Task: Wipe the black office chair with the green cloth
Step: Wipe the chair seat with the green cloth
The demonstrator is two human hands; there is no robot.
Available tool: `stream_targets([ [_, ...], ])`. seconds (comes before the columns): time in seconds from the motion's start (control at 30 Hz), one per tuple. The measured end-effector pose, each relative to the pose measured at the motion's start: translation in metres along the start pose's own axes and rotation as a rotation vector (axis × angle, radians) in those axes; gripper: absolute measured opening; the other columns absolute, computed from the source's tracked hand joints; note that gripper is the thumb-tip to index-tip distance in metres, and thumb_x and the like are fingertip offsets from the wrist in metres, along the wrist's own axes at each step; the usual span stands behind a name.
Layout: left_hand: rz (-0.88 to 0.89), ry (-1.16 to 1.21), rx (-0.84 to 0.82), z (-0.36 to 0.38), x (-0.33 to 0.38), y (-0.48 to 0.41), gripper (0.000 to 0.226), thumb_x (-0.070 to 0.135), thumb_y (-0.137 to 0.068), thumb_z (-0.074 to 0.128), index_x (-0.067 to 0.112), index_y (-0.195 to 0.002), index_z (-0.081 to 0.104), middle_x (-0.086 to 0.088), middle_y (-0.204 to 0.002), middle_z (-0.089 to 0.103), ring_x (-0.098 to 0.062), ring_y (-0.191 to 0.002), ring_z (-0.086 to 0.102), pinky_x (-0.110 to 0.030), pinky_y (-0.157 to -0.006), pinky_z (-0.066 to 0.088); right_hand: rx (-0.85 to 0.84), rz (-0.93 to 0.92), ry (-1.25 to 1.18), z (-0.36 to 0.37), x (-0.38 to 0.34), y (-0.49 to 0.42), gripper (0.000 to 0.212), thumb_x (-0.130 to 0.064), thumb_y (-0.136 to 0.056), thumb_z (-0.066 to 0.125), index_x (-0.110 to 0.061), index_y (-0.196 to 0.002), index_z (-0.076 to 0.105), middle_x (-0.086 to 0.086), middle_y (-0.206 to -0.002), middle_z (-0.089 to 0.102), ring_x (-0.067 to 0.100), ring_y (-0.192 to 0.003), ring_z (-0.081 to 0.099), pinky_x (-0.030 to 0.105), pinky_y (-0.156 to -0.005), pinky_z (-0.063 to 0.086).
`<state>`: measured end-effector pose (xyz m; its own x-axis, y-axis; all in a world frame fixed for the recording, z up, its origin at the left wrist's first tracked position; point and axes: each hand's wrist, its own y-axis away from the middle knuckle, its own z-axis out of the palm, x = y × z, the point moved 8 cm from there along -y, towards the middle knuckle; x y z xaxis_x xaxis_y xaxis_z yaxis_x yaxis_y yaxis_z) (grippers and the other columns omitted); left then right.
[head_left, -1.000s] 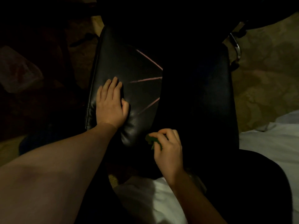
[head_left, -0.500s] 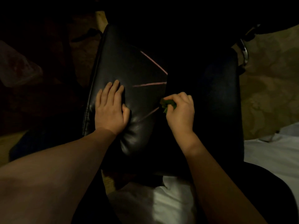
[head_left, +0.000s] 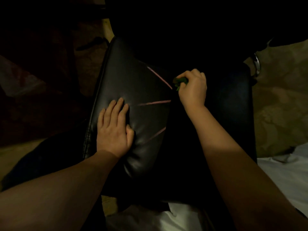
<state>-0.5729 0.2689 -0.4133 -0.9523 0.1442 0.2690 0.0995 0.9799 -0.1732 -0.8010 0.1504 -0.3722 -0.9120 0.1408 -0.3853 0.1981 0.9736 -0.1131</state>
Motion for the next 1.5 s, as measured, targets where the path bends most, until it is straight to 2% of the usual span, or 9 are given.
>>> stream_targets([
  [0.27, -0.011, -0.017, -0.016, 0.004, -0.003, 0.0, 0.062, 0.027, -0.082, 0.041, 0.006, -0.139, 0.047, -0.014, -0.153, 0.038, -0.028, -0.143, 0.029, -0.041, -0.12, 0.011, 0.013, -0.016, 0.054, 0.007, -0.004, -0.054, 0.025, -0.004, -0.091, 0.054, -0.014, -0.111, 0.065, 0.006, -0.121, 0.056, 0.023, -0.116, 0.046, 0.026, -0.095, 0.037],
  [0.43, -0.005, -0.01, -0.024, 0.005, -0.002, 0.0, 0.061, 0.027, -0.082, 0.04, 0.005, -0.138, 0.048, -0.014, -0.152, 0.039, -0.028, -0.143, 0.03, -0.043, -0.12, 0.013, 0.166, -0.035, 0.08, -0.01, -0.005, -0.065, 0.031, -0.003, -0.089, 0.055, -0.012, -0.118, 0.063, 0.009, -0.119, 0.056, 0.025, -0.115, 0.047, 0.028, -0.098, 0.037],
  [0.57, -0.007, -0.011, -0.03, 0.005, -0.003, 0.001, 0.061, 0.027, -0.082, 0.04, 0.005, -0.138, 0.048, -0.014, -0.152, 0.038, -0.029, -0.143, 0.03, -0.045, -0.12, 0.015, 0.018, -0.118, 0.085, 0.008, -0.006, -0.053, 0.034, -0.004, -0.094, 0.049, -0.012, -0.124, 0.061, 0.008, -0.124, 0.057, 0.023, -0.116, 0.048, 0.029, -0.099, 0.038],
  [0.8, -0.007, -0.013, -0.018, 0.003, -0.001, -0.001, 0.06, 0.027, -0.083, 0.039, 0.004, -0.137, 0.049, -0.015, -0.151, 0.04, -0.029, -0.142, 0.031, -0.043, -0.12, 0.011, -0.071, -0.179, 0.093, 0.01, -0.013, -0.031, 0.033, -0.001, -0.091, 0.052, -0.011, -0.119, 0.064, 0.006, -0.122, 0.059, 0.022, -0.114, 0.049, 0.029, -0.099, 0.04],
  [1.07, -0.006, 0.012, -0.006, -0.001, 0.0, -0.001, 0.06, 0.029, -0.084, 0.038, 0.004, -0.137, 0.049, -0.015, -0.151, 0.041, -0.03, -0.142, 0.032, -0.04, -0.12, 0.01, -0.102, -0.14, 0.077, 0.01, -0.015, 0.018, 0.034, 0.001, -0.091, 0.051, -0.014, -0.118, 0.065, 0.003, -0.12, 0.06, 0.019, -0.113, 0.048, 0.027, -0.098, 0.04],
  [1.23, 0.004, 0.029, 0.014, -0.002, -0.001, 0.0, 0.059, 0.028, -0.084, 0.039, 0.004, -0.137, 0.049, -0.015, -0.15, 0.041, -0.03, -0.141, 0.033, -0.042, -0.119, 0.013, -0.112, -0.116, 0.041, 0.002, -0.011, 0.052, 0.033, 0.003, -0.09, 0.051, -0.012, -0.115, 0.068, 0.004, -0.115, 0.062, 0.018, -0.109, 0.049, 0.019, -0.092, 0.037],
  [1.5, -0.001, 0.06, 0.023, -0.005, 0.001, 0.001, 0.057, 0.028, -0.085, 0.04, 0.004, -0.136, 0.051, -0.014, -0.149, 0.043, -0.031, -0.141, 0.034, -0.046, -0.118, 0.018, -0.161, -0.121, -0.005, -0.009, -0.011, 0.123, 0.035, 0.009, -0.081, 0.055, -0.009, -0.106, 0.072, 0.006, -0.108, 0.066, 0.023, -0.102, 0.053, 0.024, -0.089, 0.039],
])
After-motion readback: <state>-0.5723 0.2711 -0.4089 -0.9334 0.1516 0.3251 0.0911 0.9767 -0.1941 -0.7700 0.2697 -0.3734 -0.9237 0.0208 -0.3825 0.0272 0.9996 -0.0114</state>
